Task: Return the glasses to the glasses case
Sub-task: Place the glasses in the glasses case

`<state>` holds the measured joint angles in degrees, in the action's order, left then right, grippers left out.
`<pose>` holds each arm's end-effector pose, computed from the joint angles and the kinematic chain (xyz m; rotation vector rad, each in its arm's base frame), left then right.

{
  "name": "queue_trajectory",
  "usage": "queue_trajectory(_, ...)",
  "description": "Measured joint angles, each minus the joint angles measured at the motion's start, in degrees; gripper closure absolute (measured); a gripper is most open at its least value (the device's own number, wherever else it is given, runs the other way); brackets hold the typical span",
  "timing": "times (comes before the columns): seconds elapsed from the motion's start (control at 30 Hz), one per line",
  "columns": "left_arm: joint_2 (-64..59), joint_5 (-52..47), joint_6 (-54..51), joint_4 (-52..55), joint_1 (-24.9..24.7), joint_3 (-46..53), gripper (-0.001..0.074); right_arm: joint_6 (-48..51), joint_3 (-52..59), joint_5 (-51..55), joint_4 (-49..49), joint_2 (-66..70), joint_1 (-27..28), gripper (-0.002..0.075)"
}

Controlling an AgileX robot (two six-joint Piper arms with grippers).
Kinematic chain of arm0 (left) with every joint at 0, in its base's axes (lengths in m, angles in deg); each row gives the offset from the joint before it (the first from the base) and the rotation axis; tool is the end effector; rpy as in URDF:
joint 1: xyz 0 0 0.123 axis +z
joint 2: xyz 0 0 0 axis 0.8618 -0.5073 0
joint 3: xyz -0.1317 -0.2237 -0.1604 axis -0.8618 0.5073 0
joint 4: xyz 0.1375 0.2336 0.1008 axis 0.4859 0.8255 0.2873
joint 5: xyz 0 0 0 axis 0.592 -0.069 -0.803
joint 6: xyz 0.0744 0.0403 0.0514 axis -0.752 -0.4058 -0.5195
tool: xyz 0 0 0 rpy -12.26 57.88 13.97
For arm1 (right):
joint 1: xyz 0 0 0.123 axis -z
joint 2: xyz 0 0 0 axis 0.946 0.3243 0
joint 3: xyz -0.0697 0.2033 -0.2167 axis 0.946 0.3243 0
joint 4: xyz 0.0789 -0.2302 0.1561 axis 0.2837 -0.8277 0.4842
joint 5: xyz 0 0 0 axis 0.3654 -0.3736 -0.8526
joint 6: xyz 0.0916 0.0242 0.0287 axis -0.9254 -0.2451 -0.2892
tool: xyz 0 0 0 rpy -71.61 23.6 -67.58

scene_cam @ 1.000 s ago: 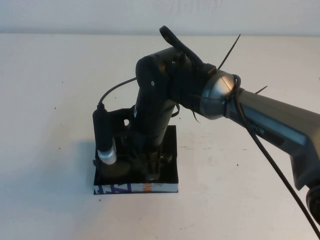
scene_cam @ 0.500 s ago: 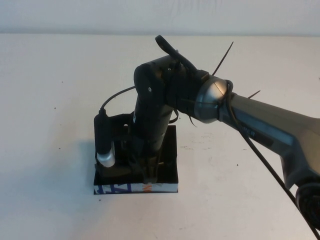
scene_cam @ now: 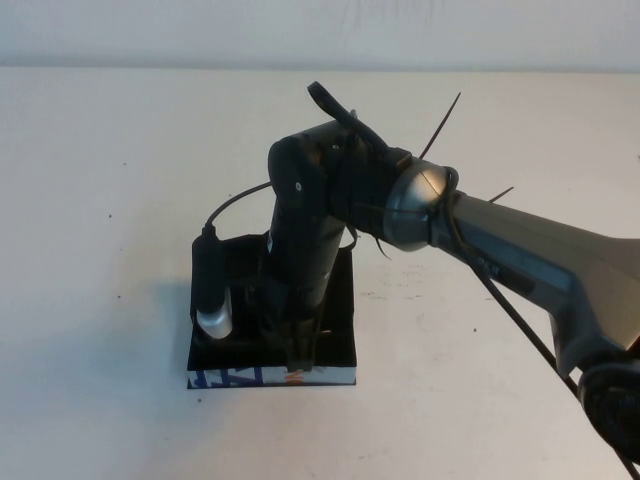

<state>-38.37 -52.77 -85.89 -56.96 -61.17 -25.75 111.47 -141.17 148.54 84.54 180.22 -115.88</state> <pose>0.0781 -0.0022 0.1687 0.1617 1.8587 0.0803 0.3605 0.3751 0.2100 -2.3022 1.8463 0.1533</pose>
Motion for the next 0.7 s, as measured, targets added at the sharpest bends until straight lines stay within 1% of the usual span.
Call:
queue_trajectory(0.23, 0.0, 0.0, 0.0, 0.0, 0.0, 0.0, 0.0736, -0.1, 0.0, 0.0, 0.21, 0.0, 0.46, 0.0712)
queue_trajectory(0.33, 0.0, 0.0, 0.0, 0.0, 0.0, 0.0, 0.0736, -1.06, 0.0, 0.0, 0.21, 0.0, 0.57, 0.0692)
queue_trajectory(0.4, 0.0, 0.0, 0.0, 0.0, 0.0, 0.0, 0.0736, -1.41, 0.0, 0.0, 0.21, 0.0, 0.57, 0.0643)
queue_trajectory(0.53, 0.0, 0.0, 0.0, 0.0, 0.0, 0.0, 0.0736, -2.81, 0.0, 0.0, 0.11, 0.0, 0.57, 0.0498)
queue_trajectory(0.6, 0.0, 0.0, 0.0, 0.0, 0.0, 0.0, 0.0736, -2.93, 0.0, 0.0, -0.01, 0.0, 0.57, 0.0437)
queue_trajectory(0.7, 0.0, 0.0, 0.0, 0.0, 0.0, 0.0, 0.0736, -3.74, 0.0, 0.0, -0.25, -0.8, 0.57, 0.04)
